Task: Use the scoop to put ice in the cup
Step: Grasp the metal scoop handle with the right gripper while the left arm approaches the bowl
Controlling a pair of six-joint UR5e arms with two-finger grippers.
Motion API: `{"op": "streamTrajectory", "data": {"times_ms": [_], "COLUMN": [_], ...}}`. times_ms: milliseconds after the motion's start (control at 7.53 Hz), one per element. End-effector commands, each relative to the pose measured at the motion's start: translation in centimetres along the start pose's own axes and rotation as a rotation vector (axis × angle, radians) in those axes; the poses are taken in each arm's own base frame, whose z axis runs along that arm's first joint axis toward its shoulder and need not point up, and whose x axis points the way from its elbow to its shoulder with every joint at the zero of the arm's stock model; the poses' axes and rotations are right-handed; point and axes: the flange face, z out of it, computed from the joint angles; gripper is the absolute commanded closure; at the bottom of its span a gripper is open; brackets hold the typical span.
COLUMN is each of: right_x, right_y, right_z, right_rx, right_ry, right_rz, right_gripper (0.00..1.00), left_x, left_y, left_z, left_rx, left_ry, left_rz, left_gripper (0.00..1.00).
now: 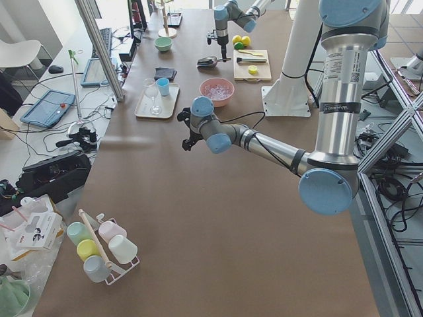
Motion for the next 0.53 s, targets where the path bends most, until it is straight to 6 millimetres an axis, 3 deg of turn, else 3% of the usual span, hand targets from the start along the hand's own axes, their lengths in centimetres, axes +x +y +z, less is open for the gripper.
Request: {"op": "streamTrajectory", "data": {"times_ms": [0,133,266,398], "right_x": [0.1,0.0,0.1,0.0], "right_y": [0.1,0.3,0.5,0.7], "right_z": [2.8,2.6,2.5,2.2], "right_rx": [0.010,0.010,0.010,0.005], "right_ry": [-0.008,-0.012,-0.012,-0.022], "right_rz": [-0.013,-0.011,-0.008,0.014], "right_gripper": [0.10,0.27,0.47,0.73], "left_x": [6.6,10.6,12.1,14.0], "left_y": [-2.1,-2.7,-2.8,-2.6], "left_z": [3.2,3.9,3.6,4.9], "left_rx": [0.110,0.196,0.248,0.234], "left_ry": [-0.054,-0.101,-0.132,-0.100], "left_rz": [0.163,0.234,0.257,0.279], "left_gripper": [0.02,0.02,0.01,0.02]}}
